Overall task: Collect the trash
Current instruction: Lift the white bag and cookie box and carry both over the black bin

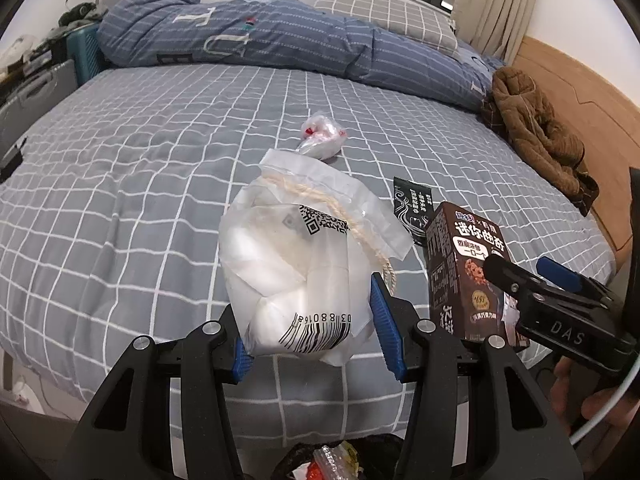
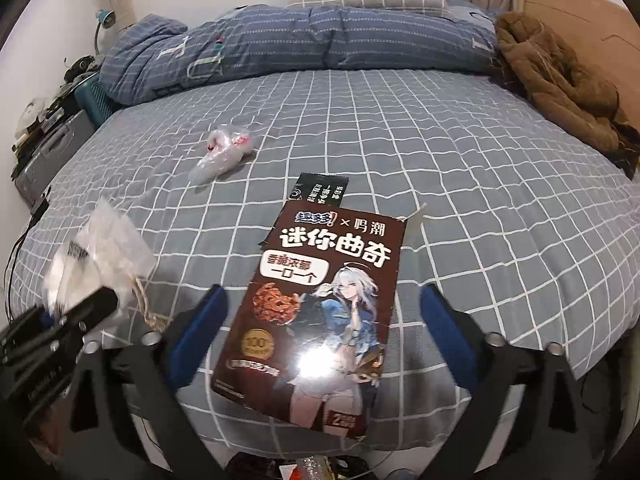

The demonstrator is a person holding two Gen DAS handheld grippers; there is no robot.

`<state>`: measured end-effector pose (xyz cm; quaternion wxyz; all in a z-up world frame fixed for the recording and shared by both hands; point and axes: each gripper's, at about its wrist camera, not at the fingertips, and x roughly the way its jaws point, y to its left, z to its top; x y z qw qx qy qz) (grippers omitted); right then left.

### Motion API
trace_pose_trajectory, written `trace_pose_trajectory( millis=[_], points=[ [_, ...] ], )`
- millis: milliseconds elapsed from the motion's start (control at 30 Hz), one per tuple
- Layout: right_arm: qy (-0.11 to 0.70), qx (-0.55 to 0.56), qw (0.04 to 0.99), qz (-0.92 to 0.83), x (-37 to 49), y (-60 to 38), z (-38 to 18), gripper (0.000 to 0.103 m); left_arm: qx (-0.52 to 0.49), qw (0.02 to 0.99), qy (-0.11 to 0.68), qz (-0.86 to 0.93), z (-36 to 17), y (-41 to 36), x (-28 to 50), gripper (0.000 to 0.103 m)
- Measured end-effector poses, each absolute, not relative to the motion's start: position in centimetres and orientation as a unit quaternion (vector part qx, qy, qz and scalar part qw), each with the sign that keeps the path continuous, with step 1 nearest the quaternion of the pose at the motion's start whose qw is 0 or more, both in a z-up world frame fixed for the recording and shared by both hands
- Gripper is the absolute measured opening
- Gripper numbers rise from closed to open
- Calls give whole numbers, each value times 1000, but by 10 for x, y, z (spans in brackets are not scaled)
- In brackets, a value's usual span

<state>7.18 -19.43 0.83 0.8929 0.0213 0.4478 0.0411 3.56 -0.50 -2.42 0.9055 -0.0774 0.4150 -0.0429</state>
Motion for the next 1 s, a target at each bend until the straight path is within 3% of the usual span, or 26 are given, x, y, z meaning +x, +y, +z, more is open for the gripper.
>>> trace_pose_trajectory(
  millis=[467, 600, 633, 700, 733, 800, 933, 1000],
  points=[
    [476, -1, 879, -2, 85, -176, -18, 95, -79, 899, 429, -37, -36, 5, 35, 49],
    [475, 4, 880, -4, 85, -181, -17, 88, -77, 901, 425, -37, -34, 5, 34, 49],
    [473, 1, 881, -1, 84, -181, -15, 68, -77, 902, 424, -37, -33, 5, 33, 49],
    [466, -11, 885, 5, 80, -178, -9, 53, -75, 902, 423, -37, -33, 4, 33, 49],
    [466, -13, 885, 6, 79, -177, -8, 51, -75, 902, 423, -38, -33, 4, 32, 49],
    [467, -18, 884, 7, 78, -176, -9, 51, -73, 903, 423, -38, -32, 3, 31, 49],
    [477, -11, 879, -3, 78, -183, -13, 78, -73, 902, 424, -39, -33, 2, 29, 49],
    [484, -2, 875, -8, 79, -189, -15, 86, -74, 902, 424, -39, -33, 2, 29, 49]
  ],
)
